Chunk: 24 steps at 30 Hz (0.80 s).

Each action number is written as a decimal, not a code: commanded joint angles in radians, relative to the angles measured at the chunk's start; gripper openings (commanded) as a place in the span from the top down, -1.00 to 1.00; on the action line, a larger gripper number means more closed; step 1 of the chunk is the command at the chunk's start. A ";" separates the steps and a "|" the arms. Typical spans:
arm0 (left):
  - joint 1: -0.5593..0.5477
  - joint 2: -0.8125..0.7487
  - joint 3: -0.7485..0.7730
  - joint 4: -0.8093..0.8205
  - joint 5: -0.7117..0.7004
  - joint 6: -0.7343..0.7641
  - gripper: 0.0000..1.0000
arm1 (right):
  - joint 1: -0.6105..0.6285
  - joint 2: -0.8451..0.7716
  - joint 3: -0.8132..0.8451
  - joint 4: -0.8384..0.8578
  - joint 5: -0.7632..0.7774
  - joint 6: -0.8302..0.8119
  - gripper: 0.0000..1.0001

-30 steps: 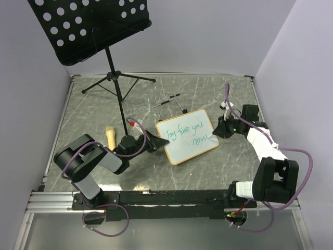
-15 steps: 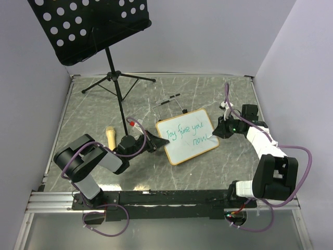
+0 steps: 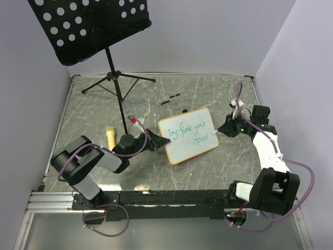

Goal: Write a sentence on the whiteboard
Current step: Pick up the whiteboard from the center of the board, then put down the whiteboard on the whiteboard stand.

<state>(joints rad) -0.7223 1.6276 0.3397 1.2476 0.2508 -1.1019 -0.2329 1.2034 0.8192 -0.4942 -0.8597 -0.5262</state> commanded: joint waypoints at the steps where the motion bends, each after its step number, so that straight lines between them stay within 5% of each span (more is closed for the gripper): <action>1: 0.003 -0.095 0.081 0.054 0.073 0.160 0.98 | -0.046 -0.039 0.046 -0.017 -0.090 -0.024 1.00; 13: 0.106 -0.167 0.297 -0.341 0.218 0.558 0.98 | -0.117 -0.071 0.055 -0.050 -0.165 -0.035 1.00; 24: 0.221 -0.121 0.436 -0.344 0.343 0.672 0.98 | -0.177 -0.100 0.054 -0.083 -0.236 -0.055 1.00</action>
<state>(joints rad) -0.5209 1.5047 0.6968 0.7868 0.5102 -0.5014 -0.3916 1.1213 0.8291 -0.5663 -1.0294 -0.5468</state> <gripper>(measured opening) 0.055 0.207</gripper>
